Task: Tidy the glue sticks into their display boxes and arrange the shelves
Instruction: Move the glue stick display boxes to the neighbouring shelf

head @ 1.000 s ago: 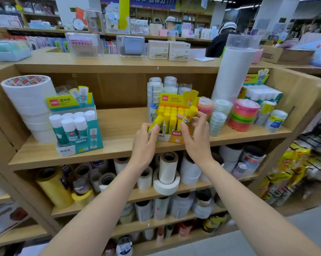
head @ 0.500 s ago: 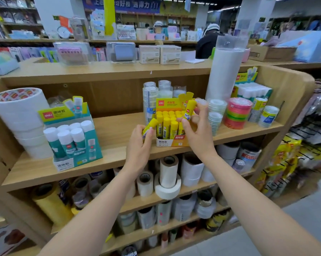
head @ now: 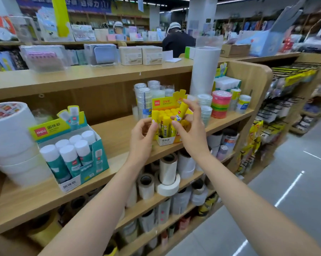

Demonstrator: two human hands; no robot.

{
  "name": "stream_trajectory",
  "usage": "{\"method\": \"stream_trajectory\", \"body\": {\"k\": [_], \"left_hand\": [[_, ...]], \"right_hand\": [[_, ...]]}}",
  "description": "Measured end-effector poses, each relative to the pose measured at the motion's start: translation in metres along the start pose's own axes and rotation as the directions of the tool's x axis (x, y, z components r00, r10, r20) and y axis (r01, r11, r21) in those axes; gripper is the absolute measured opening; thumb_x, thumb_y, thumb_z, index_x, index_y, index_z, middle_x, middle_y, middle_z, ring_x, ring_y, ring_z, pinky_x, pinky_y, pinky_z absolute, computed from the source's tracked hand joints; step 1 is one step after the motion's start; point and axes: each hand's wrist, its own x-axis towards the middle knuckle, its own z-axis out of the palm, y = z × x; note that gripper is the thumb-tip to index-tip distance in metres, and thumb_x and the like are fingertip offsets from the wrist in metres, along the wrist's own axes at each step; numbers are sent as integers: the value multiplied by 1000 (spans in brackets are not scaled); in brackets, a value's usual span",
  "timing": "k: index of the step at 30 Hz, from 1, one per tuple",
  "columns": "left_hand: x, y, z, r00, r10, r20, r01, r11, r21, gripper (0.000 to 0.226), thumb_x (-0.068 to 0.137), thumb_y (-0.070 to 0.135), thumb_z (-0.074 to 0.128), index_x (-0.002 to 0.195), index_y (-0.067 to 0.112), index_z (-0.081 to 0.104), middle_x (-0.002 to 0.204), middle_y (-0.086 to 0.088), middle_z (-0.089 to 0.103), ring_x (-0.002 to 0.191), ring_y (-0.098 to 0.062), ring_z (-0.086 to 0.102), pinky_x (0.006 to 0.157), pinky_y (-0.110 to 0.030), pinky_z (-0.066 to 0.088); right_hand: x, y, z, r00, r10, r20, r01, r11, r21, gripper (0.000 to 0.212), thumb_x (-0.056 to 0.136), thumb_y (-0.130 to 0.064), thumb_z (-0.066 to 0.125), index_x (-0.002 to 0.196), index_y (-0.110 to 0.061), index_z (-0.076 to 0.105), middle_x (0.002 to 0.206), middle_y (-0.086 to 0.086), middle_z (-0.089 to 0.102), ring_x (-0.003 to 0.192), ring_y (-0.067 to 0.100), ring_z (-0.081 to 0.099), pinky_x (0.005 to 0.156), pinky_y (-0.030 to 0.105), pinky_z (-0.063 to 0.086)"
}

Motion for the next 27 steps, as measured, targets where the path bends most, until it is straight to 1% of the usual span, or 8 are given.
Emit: {"method": "stream_trajectory", "body": {"k": [3, 5, 7, 11, 18, 23, 25, 27], "left_hand": [[9, -8, -1, 999, -17, -44, 15, 999, -29, 8, 94, 15, 64, 101, 19, 63, 93, 1, 69, 86, -8, 66, 76, -29, 56], [15, -15, -2, 999, 7, -36, -6, 1000, 26, 11, 93, 19, 66, 104, 17, 64, 98, -7, 67, 89, -17, 67, 78, -37, 58], [18, -19, -3, 1000, 7, -26, -5, 997, 78, 14, 91, 20, 67, 104, 15, 66, 96, -5, 68, 88, -20, 67, 77, -40, 57], [23, -23, -5, 1000, -8, 14, 7, 995, 95, 18, 88, 26, 67, 102, 15, 69, 89, 3, 71, 84, -21, 69, 78, -50, 57], [31, -24, -3, 997, 77, 28, -81, 977, 199, 17, 91, 21, 68, 107, 15, 65, 90, 3, 69, 82, -11, 66, 77, -36, 56], [30, -24, -2, 991, 130, 33, -134, 968, 210, 21, 89, 17, 70, 108, 16, 61, 91, 3, 66, 80, -5, 63, 72, -21, 52], [31, -25, -3, 986, 165, 38, -169, 956, 240, 21, 89, 17, 70, 108, 16, 62, 97, 0, 65, 84, -5, 62, 72, -13, 48], [32, -26, -3, 984, 173, 32, -176, 954, 241, 20, 89, 18, 70, 108, 15, 63, 98, -1, 65, 85, -6, 62, 73, -14, 49]], "right_hand": [[0, 0, 8, 1000, 6, 7, -5, 999, -47, 57, 86, -23, 73, 133, -28, 41, 111, -26, 56, 93, 15, 65, 86, 42, 53], [0, 4, 14, 1000, 0, 5, 1, 994, -109, 58, 83, -24, 75, 129, -30, 41, 109, -14, 60, 95, 15, 63, 92, 47, 48], [-1, 10, 19, 1000, -22, -18, 18, 976, -218, 55, 81, -25, 77, 126, -26, 46, 110, -6, 61, 100, 16, 59, 96, 48, 43], [-6, 26, 26, 994, -109, 23, 109, 903, -416, 50, 77, -28, 80, 120, -14, 58, 116, 1, 63, 110, 22, 53, 99, 29, 28], [-1, 34, 17, 975, -207, 77, 218, 834, -506, 41, 80, -38, 75, 114, -19, 65, 124, -1, 63, 121, 19, 50, 106, 35, 25], [5, 31, 15, 967, -213, 142, 254, 865, -432, 34, 81, -33, 74, 110, -17, 68, 122, 1, 66, 122, 23, 55, 104, 45, 36], [5, 32, 14, 970, -192, 152, 240, 866, -438, 32, 82, -34, 72, 109, -19, 67, 128, 2, 63, 127, 24, 52, 109, 48, 32], [4, 33, 13, 976, -159, 149, 211, 863, -458, 30, 83, -40, 67, 107, -22, 66, 132, 1, 61, 132, 23, 47, 114, 52, 23]]}}
